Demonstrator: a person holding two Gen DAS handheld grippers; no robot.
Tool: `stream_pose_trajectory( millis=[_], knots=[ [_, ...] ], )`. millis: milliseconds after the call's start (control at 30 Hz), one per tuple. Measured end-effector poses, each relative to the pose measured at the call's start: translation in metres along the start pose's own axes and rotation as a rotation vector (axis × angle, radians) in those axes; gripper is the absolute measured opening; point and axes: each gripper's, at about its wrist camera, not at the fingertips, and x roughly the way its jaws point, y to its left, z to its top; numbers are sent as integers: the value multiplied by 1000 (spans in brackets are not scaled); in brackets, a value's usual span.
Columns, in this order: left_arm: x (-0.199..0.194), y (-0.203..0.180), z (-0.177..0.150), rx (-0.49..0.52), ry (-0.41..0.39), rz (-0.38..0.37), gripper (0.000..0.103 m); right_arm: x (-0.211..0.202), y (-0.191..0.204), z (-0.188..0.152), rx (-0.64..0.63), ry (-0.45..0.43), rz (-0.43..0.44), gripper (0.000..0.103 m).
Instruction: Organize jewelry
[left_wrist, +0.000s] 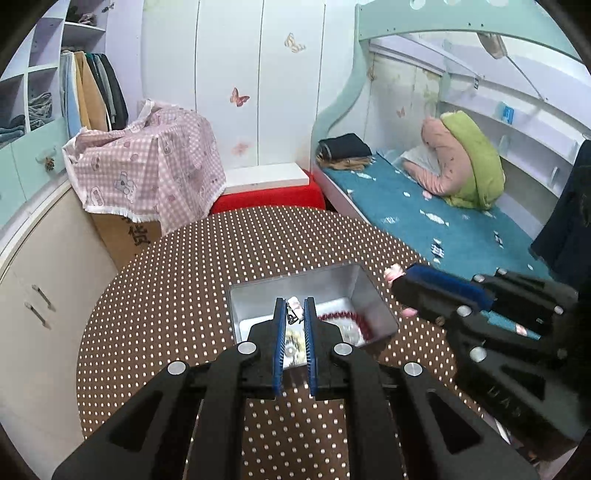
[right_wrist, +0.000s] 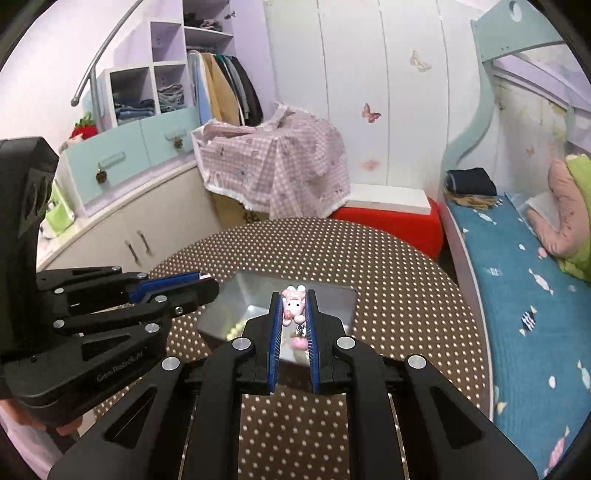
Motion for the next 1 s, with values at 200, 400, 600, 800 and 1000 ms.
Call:
stream_pose_trajectory(
  millis=[200,400,600,800,1000],
  knots=[
    [10,9,7,-31,-1,20,9,12,7,9,-14,-5,11,17],
    [20,28,1,-82,40,69,46,16,2,6,10,4,-89,69],
    [24,30,-5,-93,73,68,50,13,-1,4,39,8,-86,72],
    [20,30,-9,-104,76,78,58,4,-2,-3,53,15,-99,74],
    [11,26,-16,-110,80,97,67,-6,-2,-7,80,13,-122,80]
  ],
)
